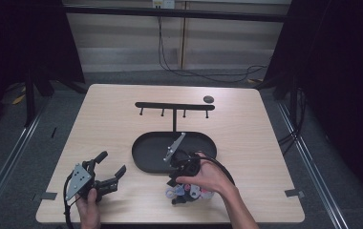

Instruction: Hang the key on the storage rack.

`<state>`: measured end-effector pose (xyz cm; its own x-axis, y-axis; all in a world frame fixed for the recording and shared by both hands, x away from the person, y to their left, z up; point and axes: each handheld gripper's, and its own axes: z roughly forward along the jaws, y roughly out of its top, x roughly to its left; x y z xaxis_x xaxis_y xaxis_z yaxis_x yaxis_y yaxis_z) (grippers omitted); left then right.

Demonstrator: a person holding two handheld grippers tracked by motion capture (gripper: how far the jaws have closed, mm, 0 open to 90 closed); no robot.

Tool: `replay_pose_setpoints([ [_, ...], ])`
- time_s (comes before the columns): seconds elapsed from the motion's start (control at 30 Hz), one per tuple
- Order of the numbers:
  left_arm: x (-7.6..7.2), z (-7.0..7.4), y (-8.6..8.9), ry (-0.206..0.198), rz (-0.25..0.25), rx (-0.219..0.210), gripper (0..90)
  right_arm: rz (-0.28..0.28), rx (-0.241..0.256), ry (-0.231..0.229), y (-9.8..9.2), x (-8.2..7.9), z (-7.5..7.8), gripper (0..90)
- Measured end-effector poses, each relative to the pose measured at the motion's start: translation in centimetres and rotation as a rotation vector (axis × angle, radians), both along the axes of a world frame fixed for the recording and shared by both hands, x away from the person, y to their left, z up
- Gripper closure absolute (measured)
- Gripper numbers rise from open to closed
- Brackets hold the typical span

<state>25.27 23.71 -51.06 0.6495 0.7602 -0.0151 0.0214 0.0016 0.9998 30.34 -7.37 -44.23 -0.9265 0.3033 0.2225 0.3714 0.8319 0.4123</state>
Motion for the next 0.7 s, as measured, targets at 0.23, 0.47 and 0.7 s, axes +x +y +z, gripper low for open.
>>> replay_pose_setpoints([
  [0.23,0.0,0.0,0.0,0.001,-0.001,-0.001,15.0,0.048,-0.08,0.029,1.3,0.1,-0.5,68.8],
  [0.47,0.0,0.0,0.1,-0.001,0.002,0.009,15.1,0.076,-0.126,0.069,1.4,0.0,-1.3,67.8],
  [0.7,0.0,0.0,0.1,-0.002,0.002,0.01,15.0,0.103,-0.172,0.075,1.4,-0.2,-1.7,66.9],
])
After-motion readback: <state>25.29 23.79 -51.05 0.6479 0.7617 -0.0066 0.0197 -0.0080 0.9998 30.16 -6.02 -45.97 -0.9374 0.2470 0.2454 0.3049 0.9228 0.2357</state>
